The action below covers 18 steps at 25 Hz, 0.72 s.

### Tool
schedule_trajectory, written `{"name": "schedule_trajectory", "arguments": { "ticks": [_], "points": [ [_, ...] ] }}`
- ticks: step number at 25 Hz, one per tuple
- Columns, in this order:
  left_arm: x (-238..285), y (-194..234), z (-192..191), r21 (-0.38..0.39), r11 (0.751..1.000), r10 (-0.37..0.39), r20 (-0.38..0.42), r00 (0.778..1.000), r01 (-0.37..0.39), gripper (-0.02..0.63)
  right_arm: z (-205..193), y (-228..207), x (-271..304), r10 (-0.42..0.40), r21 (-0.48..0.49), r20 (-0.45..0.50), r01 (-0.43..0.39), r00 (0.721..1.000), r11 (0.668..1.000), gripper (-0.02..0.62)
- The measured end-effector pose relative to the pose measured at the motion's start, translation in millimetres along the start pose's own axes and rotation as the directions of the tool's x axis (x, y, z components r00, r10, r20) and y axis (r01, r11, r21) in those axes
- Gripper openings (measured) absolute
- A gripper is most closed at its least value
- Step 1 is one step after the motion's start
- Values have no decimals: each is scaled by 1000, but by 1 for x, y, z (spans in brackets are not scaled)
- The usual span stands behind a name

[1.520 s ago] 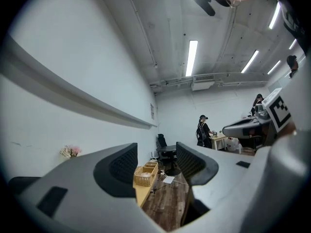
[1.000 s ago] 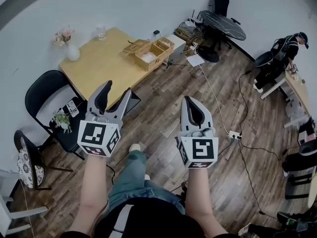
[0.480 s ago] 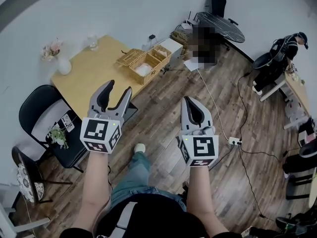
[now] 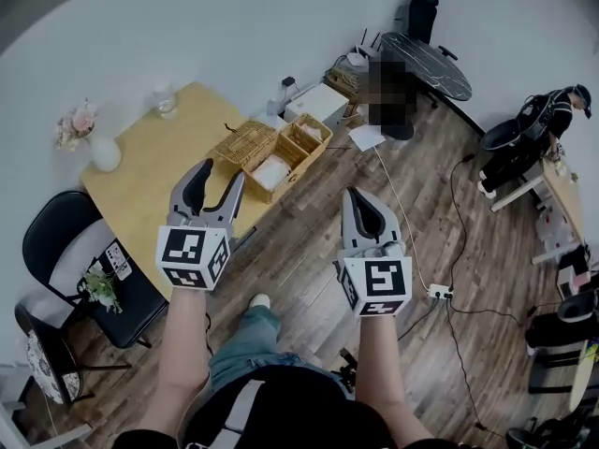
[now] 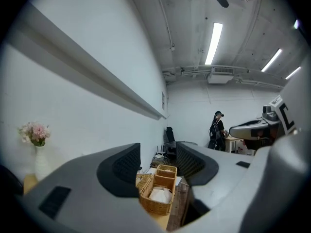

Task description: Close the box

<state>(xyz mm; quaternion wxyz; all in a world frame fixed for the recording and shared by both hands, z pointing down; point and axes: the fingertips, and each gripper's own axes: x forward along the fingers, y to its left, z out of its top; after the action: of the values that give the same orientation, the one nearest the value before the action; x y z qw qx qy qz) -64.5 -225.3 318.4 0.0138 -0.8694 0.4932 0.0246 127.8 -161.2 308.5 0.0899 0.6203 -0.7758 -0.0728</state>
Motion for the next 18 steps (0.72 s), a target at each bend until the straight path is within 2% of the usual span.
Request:
{"name": "schedule_trajectory", "arguments": {
  "ticks": [9, 18],
  "points": [
    [92, 83, -44, -61, 997, 30, -110, 993, -36, 233, -5, -10, 129, 46, -9, -51, -47, 998, 999, 14],
    [132, 118, -97, -85, 995, 24, -229, 973, -44, 233, -37, -12, 191, 54, 21, -128, -51, 990, 998, 14]
  ]
}}
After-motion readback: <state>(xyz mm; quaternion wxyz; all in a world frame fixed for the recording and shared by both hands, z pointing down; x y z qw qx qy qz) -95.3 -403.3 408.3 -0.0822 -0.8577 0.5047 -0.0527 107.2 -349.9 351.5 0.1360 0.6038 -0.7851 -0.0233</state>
